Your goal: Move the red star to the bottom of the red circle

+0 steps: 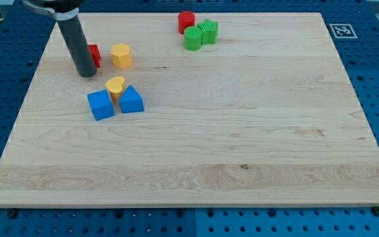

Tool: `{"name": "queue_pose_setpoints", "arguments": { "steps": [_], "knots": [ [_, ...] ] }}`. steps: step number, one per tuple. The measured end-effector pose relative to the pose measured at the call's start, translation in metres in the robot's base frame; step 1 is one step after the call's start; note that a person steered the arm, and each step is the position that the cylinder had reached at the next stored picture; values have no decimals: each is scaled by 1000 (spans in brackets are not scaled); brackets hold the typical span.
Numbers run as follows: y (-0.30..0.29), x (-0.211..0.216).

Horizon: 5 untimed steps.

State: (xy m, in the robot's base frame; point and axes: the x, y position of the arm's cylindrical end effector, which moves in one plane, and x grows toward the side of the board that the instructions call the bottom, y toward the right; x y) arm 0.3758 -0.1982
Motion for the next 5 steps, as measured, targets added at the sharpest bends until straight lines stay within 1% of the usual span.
{"name": "queue_pose_setpoints", "arguments": {
  "steps": [1, 2, 4, 5],
  "knots": [
    [0, -18],
    [0, -52],
    [0, -71],
    [0, -68]
  ]
}}
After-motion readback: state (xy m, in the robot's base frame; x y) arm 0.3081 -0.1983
